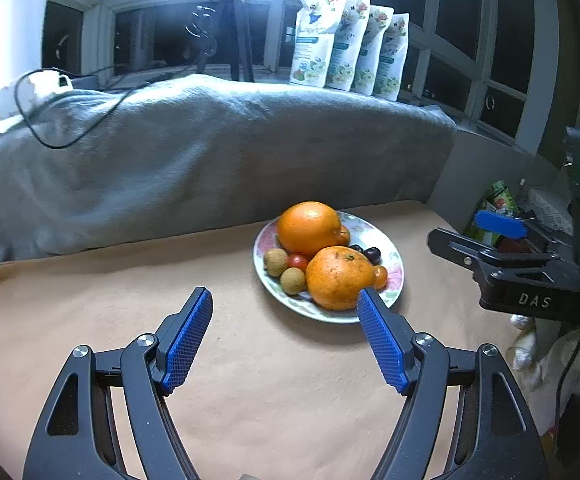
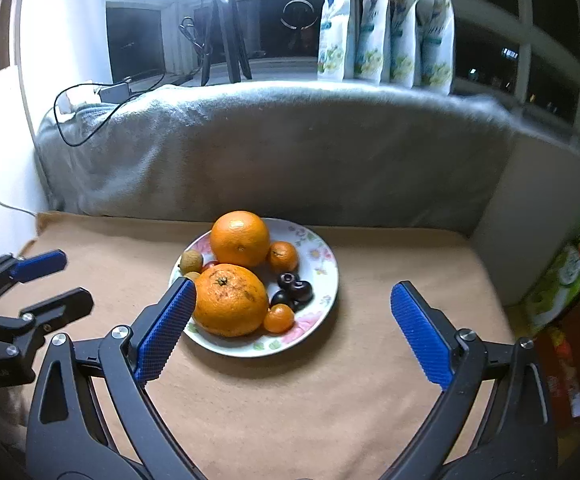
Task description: Organize fruits
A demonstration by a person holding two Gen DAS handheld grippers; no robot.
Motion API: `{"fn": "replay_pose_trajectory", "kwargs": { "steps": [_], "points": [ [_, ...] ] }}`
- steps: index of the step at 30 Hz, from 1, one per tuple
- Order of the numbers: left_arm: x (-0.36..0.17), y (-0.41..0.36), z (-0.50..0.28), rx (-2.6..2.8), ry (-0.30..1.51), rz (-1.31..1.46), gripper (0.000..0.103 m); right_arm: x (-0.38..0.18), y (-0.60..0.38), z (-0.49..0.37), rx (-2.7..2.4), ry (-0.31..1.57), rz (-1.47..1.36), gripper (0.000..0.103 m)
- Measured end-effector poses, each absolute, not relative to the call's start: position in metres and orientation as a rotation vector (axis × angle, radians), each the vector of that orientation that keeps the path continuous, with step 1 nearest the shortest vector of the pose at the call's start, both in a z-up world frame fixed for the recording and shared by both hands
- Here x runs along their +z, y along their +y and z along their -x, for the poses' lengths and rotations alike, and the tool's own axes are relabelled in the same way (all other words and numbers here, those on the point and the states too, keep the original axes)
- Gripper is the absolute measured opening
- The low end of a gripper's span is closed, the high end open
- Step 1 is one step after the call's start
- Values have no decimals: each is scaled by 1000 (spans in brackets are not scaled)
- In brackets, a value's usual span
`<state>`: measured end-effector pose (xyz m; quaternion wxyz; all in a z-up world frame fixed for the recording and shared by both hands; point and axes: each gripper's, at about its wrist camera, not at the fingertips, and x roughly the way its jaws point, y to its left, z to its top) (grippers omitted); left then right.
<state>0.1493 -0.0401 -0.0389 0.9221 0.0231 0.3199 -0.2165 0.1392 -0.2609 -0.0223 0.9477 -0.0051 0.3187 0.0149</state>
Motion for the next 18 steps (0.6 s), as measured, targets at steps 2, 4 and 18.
{"fn": "replay_pose_trajectory", "kwargs": {
  "steps": [2, 4, 18],
  "points": [
    [-37, -38, -145, -432, 651, -50, 75, -18, -257, -131, 8, 629, 28, 103],
    [-37, -37, -141, -428, 652, -48, 75, -15, -255, -123, 1, 618, 27, 103],
    [-33, -29, -116, -382, 660, -58, 75, -8, -259, -95, -8, 593, -39, 103]
  ]
}}
